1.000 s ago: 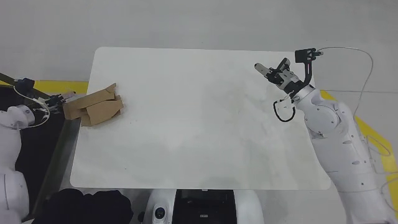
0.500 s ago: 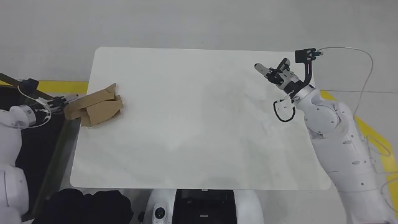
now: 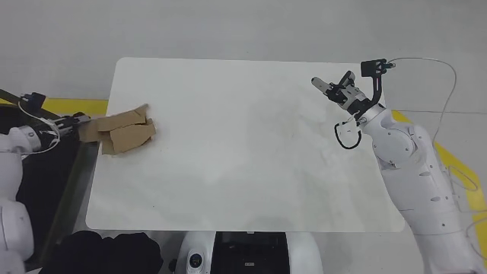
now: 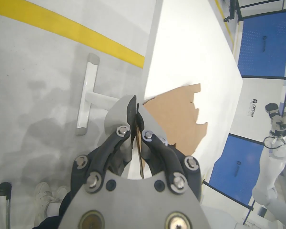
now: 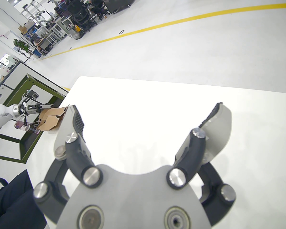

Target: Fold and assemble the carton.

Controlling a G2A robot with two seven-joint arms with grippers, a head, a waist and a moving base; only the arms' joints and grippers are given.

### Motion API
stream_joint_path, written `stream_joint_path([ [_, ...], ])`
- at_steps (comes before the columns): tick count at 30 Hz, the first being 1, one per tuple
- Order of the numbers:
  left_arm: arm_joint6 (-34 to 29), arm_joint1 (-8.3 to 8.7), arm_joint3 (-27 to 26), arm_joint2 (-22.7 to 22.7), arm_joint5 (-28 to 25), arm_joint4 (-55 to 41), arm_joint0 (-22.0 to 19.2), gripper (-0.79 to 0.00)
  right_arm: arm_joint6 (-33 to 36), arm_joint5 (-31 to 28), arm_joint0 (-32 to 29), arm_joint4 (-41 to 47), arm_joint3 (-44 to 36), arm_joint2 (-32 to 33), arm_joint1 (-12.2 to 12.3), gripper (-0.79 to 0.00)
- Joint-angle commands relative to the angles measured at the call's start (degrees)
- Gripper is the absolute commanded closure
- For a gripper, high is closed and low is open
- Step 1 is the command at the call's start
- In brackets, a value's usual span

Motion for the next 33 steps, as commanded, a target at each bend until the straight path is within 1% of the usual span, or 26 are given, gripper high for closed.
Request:
stream_joint_path([
  [1, -0.63, 0.11, -1.07, -0.19, 0.76, -2.21, 0.17, 0.0, 0.0, 0.0, 0.0, 0.0, 0.0, 0.0, 0.0, -0.785],
  [6, -3.08, 0.55, -5.78, -0.7, 3.21, -10.29, 1.85, 0.0, 0.0, 0.0, 0.0, 0.0, 0.0, 0.0, 0.0, -0.785],
  [14, -8.0, 1.92, -15.28, -1.71, 8.13, -24.59, 6.53, 0.0, 0.0, 0.0, 0.0, 0.0, 0.0, 0.0, 0.0, -0.785],
  [21, -11.34, 2.56, -19.16, -2.33, 11.47, -33.16, 8.35, 0.0, 0.0, 0.0, 0.0, 0.0, 0.0, 0.0, 0.0, -0.785],
  [27, -14.19, 1.96, -21.31, -0.76, 14.33, -37.8, 7.8, 0.0, 0.0, 0.0, 0.0, 0.0, 0.0, 0.0, 0.0, -0.785],
  [30, -15.19, 1.22, -22.55, 1.0, 16.02, -39.49, 7.41, 0.0, 0.0, 0.0, 0.0, 0.0, 0.0, 0.0, 0.0, -0.785],
  [33, -15.55, 0.23, -24.4, 3.44, 18.78, -41.02, 7.19, 0.0, 0.0, 0.0, 0.0, 0.0, 0.0, 0.0, 0.0, -0.785],
])
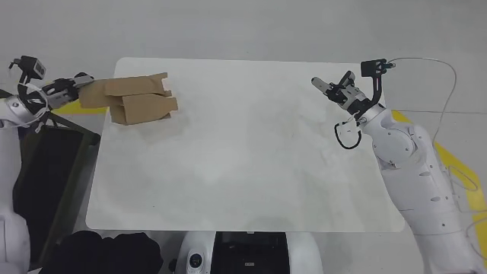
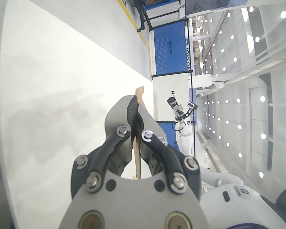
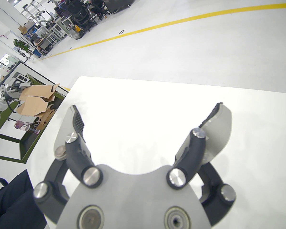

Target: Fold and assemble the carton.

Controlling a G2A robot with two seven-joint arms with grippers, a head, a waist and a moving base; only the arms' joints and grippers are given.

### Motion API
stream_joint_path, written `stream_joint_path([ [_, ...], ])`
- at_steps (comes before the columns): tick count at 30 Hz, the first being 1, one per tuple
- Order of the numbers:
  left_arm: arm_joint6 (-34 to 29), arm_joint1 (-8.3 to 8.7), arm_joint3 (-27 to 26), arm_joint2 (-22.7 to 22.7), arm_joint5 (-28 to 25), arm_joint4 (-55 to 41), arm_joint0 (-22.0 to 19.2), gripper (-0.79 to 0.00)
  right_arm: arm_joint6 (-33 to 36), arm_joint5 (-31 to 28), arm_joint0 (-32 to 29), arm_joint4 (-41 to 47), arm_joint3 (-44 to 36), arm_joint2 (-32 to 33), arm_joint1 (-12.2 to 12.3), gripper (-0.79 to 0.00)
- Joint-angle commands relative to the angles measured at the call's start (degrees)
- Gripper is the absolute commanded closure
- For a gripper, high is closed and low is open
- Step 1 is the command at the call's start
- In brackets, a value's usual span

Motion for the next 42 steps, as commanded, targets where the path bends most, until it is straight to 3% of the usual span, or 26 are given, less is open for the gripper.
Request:
stream_joint_path([
  [1, -0.45, -0.67, -1.63, 1.87, 1.96, -0.83, -0.17, 0.0, 0.0, 0.0, 0.0, 0.0, 0.0, 0.0, 0.0, -0.785],
  [18, 7.99, -5.75, -18.31, 15.87, 9.76, -2.32, -2.64, 0.0, 0.0, 0.0, 0.0, 0.0, 0.0, 0.0, 0.0, -0.785],
  [33, 9.68, -8.83, -24.19, 22.85, 15.66, -8.54, -4.01, 0.0, 0.0, 0.0, 0.0, 0.0, 0.0, 0.0, 0.0, -0.785],
  [42, 8.22, -9.44, -24.9, 23.69, 16.28, -9.91, -3.11, 0.0, 0.0, 0.0, 0.0, 0.0, 0.0, 0.0, 0.0, -0.785],
])
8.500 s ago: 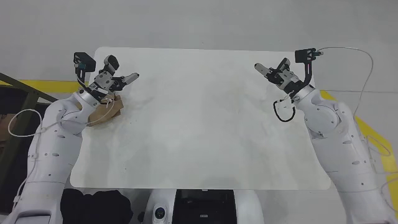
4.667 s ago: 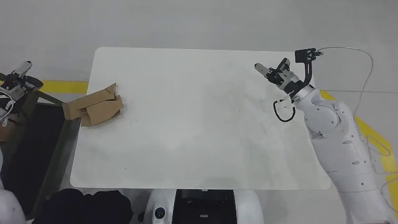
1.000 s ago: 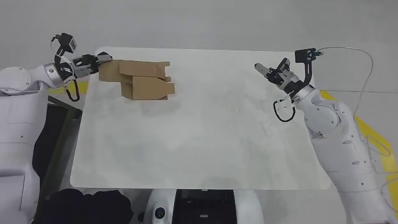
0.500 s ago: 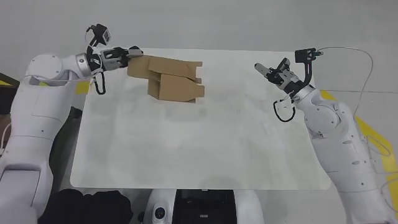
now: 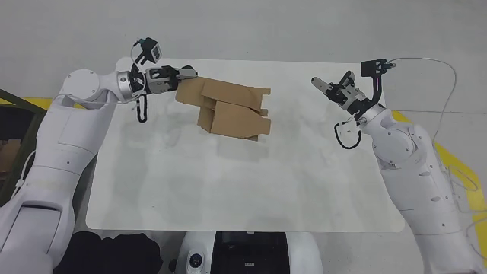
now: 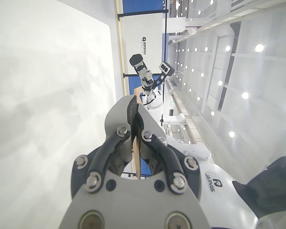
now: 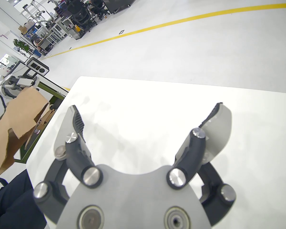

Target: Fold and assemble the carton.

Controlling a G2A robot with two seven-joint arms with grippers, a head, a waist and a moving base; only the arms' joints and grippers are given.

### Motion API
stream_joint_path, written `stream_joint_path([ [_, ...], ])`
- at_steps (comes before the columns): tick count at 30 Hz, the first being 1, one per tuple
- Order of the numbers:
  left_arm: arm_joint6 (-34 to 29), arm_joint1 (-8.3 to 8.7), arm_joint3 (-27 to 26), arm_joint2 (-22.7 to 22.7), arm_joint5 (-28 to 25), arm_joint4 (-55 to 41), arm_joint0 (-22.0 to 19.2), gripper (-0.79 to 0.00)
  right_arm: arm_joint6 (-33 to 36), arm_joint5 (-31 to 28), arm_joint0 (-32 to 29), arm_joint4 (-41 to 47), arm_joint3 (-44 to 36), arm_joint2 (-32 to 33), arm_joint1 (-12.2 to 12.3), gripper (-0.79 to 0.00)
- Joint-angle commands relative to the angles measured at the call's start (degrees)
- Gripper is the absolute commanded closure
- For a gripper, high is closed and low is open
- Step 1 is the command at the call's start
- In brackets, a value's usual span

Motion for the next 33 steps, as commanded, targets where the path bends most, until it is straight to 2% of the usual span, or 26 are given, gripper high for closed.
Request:
stream_joint_path([
  [1, -0.18, 0.0, -0.06, -0.15, 0.08, -0.04, 0.03, 0.0, 0.0, 0.0, 0.0, 0.0, 0.0, 0.0, 0.0, -0.785],
  [24, -0.18, 0.0, -0.06, -0.15, 0.08, -0.04, 0.03, 0.0, 0.0, 0.0, 0.0, 0.0, 0.0, 0.0, 0.0, -0.785],
  [26, 0.35, -0.03, -0.53, -0.07, 0.01, 0.17, 0.37, 0.0, 0.19, 1.34, -0.35, 0.23, 0.26, -0.1, -0.07, -0.785],
  [30, 1.66, 0.03, -2.52, 0.01, -0.76, 2.33, 2.11, 0.0, 3.76, 2.18, 0.33, 5.63, 0.5, -1.56, -0.55, -0.785],
  [33, 1.93, -0.07, -2.16, 0.23, -1.05, 3.06, 2.63, 0.0, 8.23, 1.87, 1.3, 13.01, 1.33, -2.78, -0.99, -0.785],
])
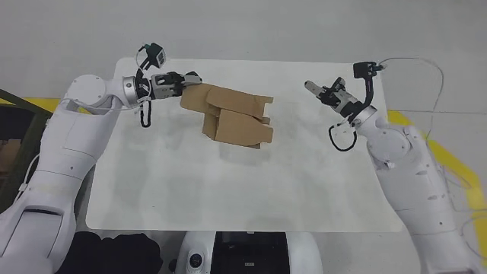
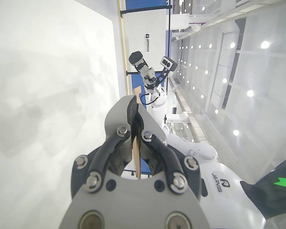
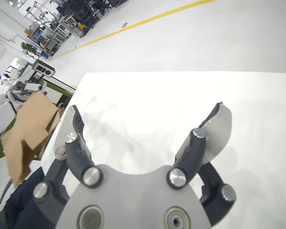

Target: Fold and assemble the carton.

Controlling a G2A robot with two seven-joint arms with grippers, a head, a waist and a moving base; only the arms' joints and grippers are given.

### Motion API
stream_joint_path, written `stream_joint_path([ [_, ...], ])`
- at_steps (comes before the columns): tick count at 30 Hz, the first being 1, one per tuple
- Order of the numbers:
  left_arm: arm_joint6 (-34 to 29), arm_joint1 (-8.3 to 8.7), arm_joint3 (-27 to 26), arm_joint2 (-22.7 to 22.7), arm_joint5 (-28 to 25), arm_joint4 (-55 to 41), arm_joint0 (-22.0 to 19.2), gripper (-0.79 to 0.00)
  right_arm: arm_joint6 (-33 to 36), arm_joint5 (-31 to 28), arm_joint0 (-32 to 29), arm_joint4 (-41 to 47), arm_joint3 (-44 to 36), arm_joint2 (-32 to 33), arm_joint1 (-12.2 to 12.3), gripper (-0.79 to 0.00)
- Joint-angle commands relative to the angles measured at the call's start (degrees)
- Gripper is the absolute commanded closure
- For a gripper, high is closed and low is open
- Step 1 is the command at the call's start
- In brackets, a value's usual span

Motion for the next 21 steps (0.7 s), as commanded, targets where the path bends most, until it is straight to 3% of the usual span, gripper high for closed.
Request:
stream_joint_path([
  [1, 0.18, -0.13, 0.62, 0.22, -0.55, 0.4, 0.14, 0.0, 3.96, -0.52, 0.71, 6.83, 0.72, -0.89, -0.28, -0.785],
  [5, -0.99, -0.62, 2.44, 1.16, -3.01, 0.17, 0.02, 0.0, 13.67, -2.16, 2.33, 22.24, 4.23, -2.8, -0.99, -0.785],
  [8, -2.4, -1.07, 4.02, 1.91, -5.48, -0.16, -0.49, 0.0, 19.47, -2.51, 3.8, 26.53, 6.61, -4.54, -1.3, -0.785],
  [21, -8.31, -2.78, 7.57, 4.02, -10.6, -3.45, -2.85, 0.0, 30.33, -5.41, 7.56, 34.99, 10.52, -13.53, -3.41, -0.785],
])
